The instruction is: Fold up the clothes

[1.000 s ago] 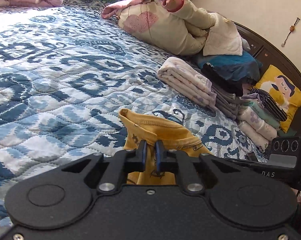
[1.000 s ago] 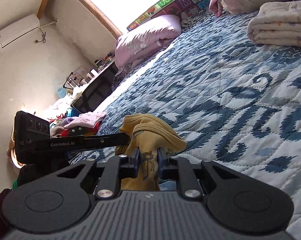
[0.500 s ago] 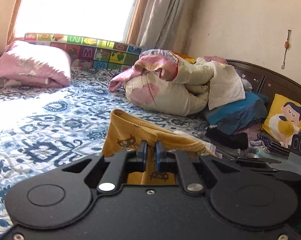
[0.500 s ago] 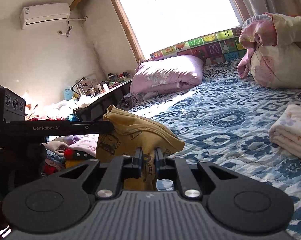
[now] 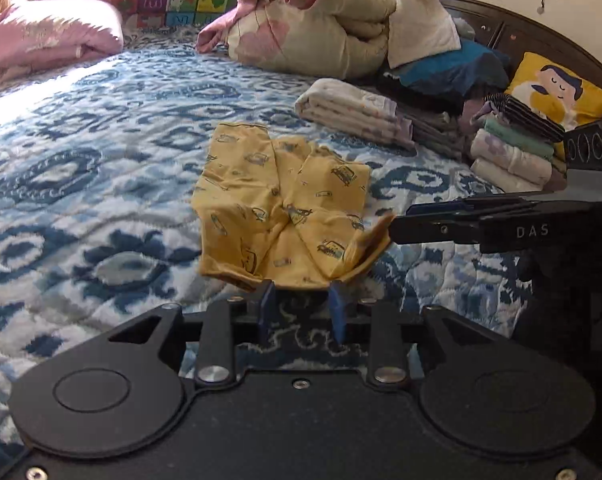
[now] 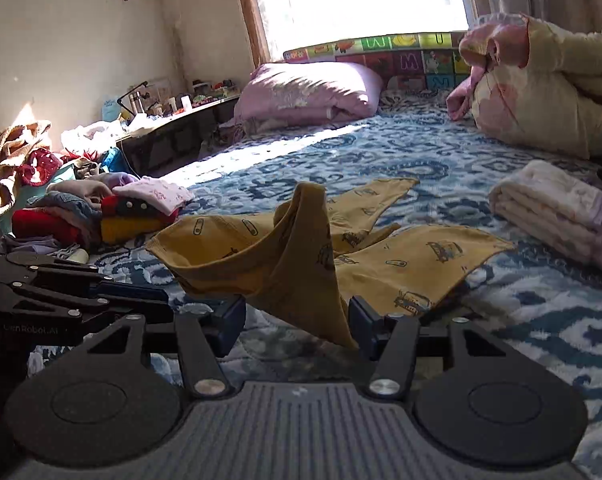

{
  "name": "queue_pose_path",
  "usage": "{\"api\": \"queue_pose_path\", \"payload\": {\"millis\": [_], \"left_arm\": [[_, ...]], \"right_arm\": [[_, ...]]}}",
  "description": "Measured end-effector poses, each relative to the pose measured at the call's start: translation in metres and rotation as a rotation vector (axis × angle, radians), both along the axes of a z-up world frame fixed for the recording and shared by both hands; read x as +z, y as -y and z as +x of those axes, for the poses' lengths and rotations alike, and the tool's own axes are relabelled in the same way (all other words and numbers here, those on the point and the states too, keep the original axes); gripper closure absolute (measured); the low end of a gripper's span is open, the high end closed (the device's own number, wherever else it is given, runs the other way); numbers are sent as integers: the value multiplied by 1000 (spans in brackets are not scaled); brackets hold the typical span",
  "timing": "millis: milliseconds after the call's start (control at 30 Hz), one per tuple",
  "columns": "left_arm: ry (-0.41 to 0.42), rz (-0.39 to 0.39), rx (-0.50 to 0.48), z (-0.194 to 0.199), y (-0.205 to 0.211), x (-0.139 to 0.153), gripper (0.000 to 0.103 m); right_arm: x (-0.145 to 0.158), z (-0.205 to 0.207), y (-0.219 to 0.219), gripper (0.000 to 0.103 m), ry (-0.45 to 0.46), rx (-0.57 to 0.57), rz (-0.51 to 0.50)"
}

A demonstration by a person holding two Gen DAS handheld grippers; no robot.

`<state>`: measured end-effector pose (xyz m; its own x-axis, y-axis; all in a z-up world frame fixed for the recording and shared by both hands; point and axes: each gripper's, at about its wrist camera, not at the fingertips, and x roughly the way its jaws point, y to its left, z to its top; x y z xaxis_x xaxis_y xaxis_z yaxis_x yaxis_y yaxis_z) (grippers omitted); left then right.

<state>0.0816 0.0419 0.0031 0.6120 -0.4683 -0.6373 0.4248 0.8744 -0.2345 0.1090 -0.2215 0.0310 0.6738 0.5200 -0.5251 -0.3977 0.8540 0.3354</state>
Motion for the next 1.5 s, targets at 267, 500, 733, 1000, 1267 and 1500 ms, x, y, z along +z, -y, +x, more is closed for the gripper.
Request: {"api": "queue_pose_path", "payload": {"millis": [267,500,733,1000,1267,1500], "left_arm": [[-94,-165,195,15,-31,-15,56],[-162,-232,353,65,-49,-43,55],[-296,-416,370,74,-47,-76,95],[-215,-419,494,11,-44,-59,97],[-318,-341,410,-68,-11,-57,97],[-267,-242,392,-72,-9,-45,76]], "right_arm": [[-48,-45,43,34,-155,-207,273],[-97,-9,51,28,-255,-329,369],[-109,1,31,27,-257,-276,404],[-110,-7,5,94,-246,-219,316],[-92,-41,40,94,-340,-181,422],[-91,-67,69,53,-355,-285,478]]}}
